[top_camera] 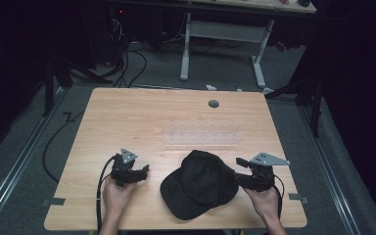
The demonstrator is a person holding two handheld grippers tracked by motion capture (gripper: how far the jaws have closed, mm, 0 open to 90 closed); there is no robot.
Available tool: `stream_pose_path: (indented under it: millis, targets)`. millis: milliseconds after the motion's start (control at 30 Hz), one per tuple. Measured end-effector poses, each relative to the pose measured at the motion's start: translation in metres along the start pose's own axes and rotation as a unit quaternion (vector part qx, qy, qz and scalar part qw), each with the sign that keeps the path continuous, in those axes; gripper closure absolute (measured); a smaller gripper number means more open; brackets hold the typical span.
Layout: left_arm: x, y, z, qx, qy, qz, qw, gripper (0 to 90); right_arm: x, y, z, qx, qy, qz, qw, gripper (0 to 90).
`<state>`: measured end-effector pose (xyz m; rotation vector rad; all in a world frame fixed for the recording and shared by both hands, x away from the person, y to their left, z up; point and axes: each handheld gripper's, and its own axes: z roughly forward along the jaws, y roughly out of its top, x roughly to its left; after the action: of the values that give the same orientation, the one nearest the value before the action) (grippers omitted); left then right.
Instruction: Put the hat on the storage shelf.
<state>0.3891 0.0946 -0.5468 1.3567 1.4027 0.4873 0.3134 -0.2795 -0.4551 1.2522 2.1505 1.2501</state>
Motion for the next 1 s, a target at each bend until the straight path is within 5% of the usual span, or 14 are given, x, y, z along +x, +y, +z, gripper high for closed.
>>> stream_pose_path:
  millis: [1000]
  targets:
    - [0.000,0.000,0.000,0.000,0.000,0.000,1.0000,25.9,0.011,0.012,0.049,0.083,0.011,-0.005,0.9965,48.7]
